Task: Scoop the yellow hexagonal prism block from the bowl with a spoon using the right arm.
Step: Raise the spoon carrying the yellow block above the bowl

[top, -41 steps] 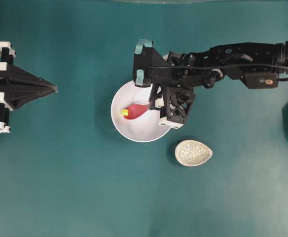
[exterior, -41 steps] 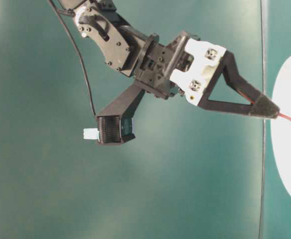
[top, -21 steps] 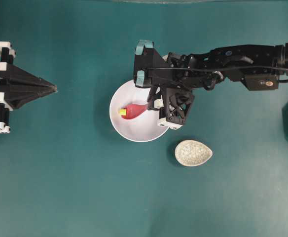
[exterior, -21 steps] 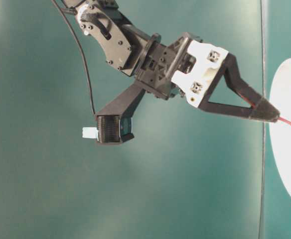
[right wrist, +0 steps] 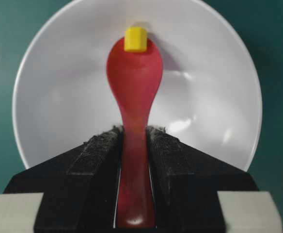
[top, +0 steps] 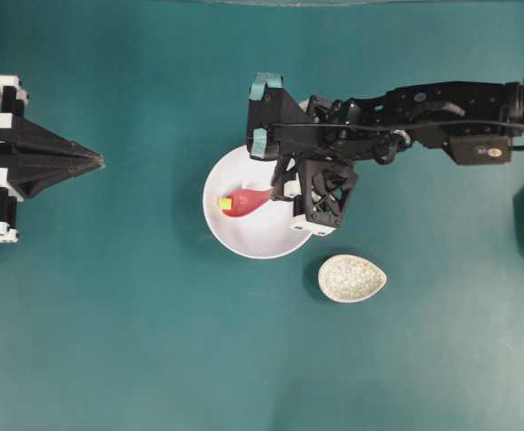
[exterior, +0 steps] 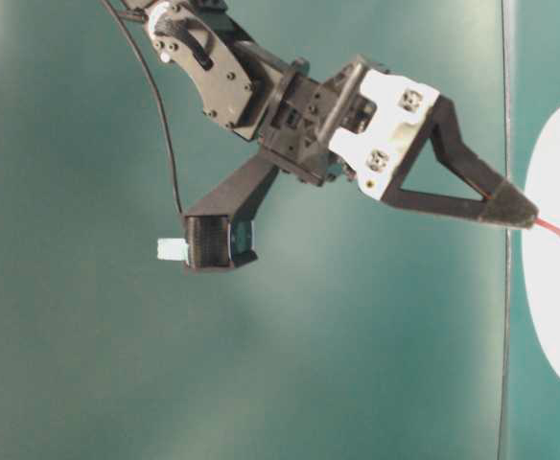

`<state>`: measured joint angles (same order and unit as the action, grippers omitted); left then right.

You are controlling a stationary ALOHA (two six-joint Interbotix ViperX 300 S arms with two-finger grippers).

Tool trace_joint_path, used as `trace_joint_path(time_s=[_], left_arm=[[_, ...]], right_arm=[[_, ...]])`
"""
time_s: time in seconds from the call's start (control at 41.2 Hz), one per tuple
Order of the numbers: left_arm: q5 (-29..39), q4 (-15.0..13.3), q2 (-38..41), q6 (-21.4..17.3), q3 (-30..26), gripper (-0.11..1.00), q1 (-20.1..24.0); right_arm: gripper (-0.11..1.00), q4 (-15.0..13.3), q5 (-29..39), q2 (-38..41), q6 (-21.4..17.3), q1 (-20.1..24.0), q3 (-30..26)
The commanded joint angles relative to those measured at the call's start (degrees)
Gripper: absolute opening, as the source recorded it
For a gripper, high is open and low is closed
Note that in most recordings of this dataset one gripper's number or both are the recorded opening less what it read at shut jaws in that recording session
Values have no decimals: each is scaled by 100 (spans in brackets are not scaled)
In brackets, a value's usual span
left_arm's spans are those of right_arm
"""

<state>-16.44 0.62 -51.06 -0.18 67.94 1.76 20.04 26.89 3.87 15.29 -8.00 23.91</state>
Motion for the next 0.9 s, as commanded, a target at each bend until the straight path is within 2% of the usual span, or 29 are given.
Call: trace_joint_path(time_s=[0.0,0.606,0.752,0.873], left_arm=[[-62,9,26,-9,-141,3,9],[-62,9,26,-9,-141,3,9],[-62,9,18,-9,-149,3,9],[-62,9,9,-9,-149,3,9]], right_arm=[[25,18,-26,-237,-9,9,-35],[25,18,-79,-457,-9,9,9],[25,62,-457,-598,-9,9,185],[25,237,-976,-817,0,9,483]])
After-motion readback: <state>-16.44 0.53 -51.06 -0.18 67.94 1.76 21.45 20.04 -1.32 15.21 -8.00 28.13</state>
